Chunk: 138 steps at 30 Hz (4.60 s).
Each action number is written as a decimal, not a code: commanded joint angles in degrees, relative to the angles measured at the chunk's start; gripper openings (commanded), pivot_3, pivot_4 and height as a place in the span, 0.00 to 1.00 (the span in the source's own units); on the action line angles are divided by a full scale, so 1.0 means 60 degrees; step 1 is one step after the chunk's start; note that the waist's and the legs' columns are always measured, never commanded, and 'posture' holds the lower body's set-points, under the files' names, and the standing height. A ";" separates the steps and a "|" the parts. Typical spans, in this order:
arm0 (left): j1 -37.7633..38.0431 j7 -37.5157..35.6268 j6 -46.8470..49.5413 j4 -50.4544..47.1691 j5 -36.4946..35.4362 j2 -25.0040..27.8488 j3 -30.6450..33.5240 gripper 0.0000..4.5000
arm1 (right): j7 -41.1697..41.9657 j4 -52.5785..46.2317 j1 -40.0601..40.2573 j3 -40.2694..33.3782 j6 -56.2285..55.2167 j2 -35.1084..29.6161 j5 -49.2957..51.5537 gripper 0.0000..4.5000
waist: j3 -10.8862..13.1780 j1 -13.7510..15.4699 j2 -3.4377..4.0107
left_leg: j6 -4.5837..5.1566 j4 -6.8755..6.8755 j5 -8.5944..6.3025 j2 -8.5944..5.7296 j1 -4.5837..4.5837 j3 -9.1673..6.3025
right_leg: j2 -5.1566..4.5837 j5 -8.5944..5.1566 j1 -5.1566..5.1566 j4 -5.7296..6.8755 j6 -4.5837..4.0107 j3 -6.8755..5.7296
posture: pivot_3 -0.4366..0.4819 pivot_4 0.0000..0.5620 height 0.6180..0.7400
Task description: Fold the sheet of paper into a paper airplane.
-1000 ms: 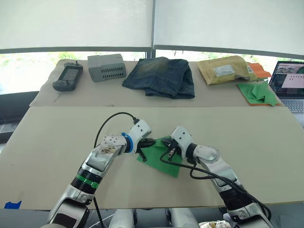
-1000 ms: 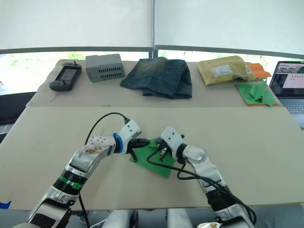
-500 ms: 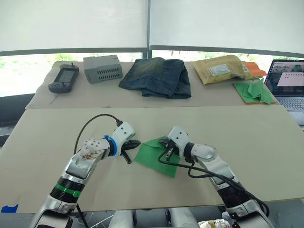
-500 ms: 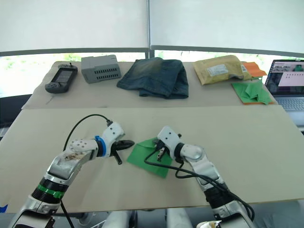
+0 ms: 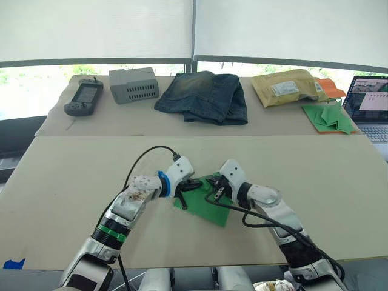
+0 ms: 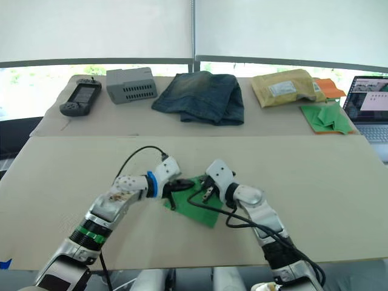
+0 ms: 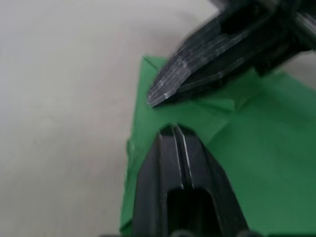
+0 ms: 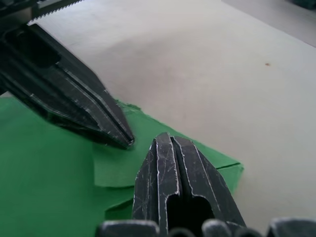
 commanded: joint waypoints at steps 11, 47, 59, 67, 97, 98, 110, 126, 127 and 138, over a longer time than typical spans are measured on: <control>-0.0498 -0.0377 -0.0778 0.1572 0.0708 -0.0355 -0.0498 0.00 | -0.0257 -0.1670 0.1197 -0.0330 0.0999 -0.0396 0.0597 0.00 | 0.0000 0.0183 0.0001 | 0.0000 0.0005 0.0000 -0.0009 0.0003 0.0013 | -0.0005 -0.0004 0.0012 -0.0005 0.0016 -0.0003 | 0.48 0.27 0.91; -0.0904 -0.1623 -0.0907 0.1795 0.0571 -0.0686 -0.0565 0.00 | 0.1379 -0.5986 0.2665 -0.2599 0.4744 -0.2619 0.3767 0.00 | 0.0002 0.0301 0.0004 | 0.0002 0.0007 -0.0001 -0.0012 -0.0032 -0.0001 | -0.0007 -0.0006 0.0009 -0.0038 0.0025 -0.0025 | 0.48 0.27 0.91; -0.1034 -0.1674 -0.1149 0.2194 0.0659 -0.0744 -0.0468 0.00 | 0.0544 -0.6327 0.4925 -0.2508 0.5214 -0.3327 0.3977 0.00 | -0.0001 0.0246 -0.0001 | 0.0018 0.0021 -0.0010 -0.0005 -0.0043 0.0002 | -0.0010 0.0016 0.0032 -0.0109 0.0051 -0.0028 | 0.48 0.27 0.91; -0.1044 -0.1772 -0.1135 0.2126 0.0578 -0.0593 -0.0296 0.00 | 0.0399 -0.6951 0.4900 -0.2331 0.5671 -0.3270 0.4598 0.00 | -0.0001 0.0231 -0.0001 | 0.0018 0.0022 -0.0010 0.0004 -0.0047 0.0003 | -0.0001 0.0022 0.0026 -0.0106 0.0058 -0.0029 | 0.48 0.27 0.91; -0.1254 -0.2870 0.0772 0.0237 -0.1376 0.0368 0.1134 0.00 | -0.0231 -0.6724 0.3174 0.0363 0.2048 -0.4276 0.2076 0.50 | 0.0024 0.0228 0.0008 | 0.0018 0.0028 -0.0011 -0.0012 -0.0078 0.0014 | -0.0001 0.0023 -0.0004 -0.0111 0.0051 -0.0039 | 0.48 0.27 0.91; -0.1279 -0.2962 0.0810 0.0188 -0.1449 0.0463 0.1166 0.00 | -0.0198 -0.6630 0.3148 0.0453 0.1958 -0.4250 0.1963 0.50 | 0.0024 0.0233 0.0009 | 0.0018 0.0032 -0.0011 -0.0016 -0.0078 0.0016 | -0.0006 0.0025 -0.0004 -0.0111 0.0053 -0.0035 | 0.48 0.27 0.91; -0.1387 -0.3125 0.1024 0.0052 -0.1601 0.1190 0.1341 0.00 | 0.0040 -0.6266 0.3048 0.1321 0.1677 -0.3785 0.1163 0.50 | 0.0025 0.0240 0.0009 | 0.0019 0.0083 -0.0011 -0.0011 -0.0085 0.0010 | -0.0007 0.0032 0.0002 -0.0091 0.0058 -0.0038 | 0.48 0.27 0.91; -0.1444 -0.3072 0.0919 0.0155 -0.1539 0.0950 0.1154 0.00 | 0.0942 -0.5118 0.2510 0.0656 -0.1205 -0.5416 -0.1030 0.50 | 0.0028 0.0255 0.0008 | 0.0019 0.0103 -0.0011 -0.0044 -0.0087 0.0020 | -0.0011 0.0041 0.0008 -0.0086 0.0063 -0.0036 | 0.48 0.27 0.91; -0.1421 -0.3050 0.0906 0.0135 -0.1524 0.0913 0.1135 0.00 | 0.1025 -0.4956 0.2416 0.0628 -0.1361 -0.5428 -0.1078 0.50 | 0.0029 0.0250 0.0007 | 0.0019 0.0103 -0.0011 -0.0043 -0.0086 0.0021 | -0.0010 0.0041 0.0008 -0.0084 0.0063 -0.0036 | 0.48 0.27 0.91; -0.1497 -0.2646 0.0551 0.0479 -0.1247 0.0417 0.0889 0.00 | 0.1934 -0.4921 0.2949 -0.0506 -0.1743 -0.5817 -0.0754 0.50 | 0.0029 0.0293 0.0007 | 0.0019 0.0108 -0.0011 -0.0052 -0.0088 0.0019 | -0.0014 0.0046 0.0010 -0.0080 0.0060 -0.0032 | 0.48 0.27 0.91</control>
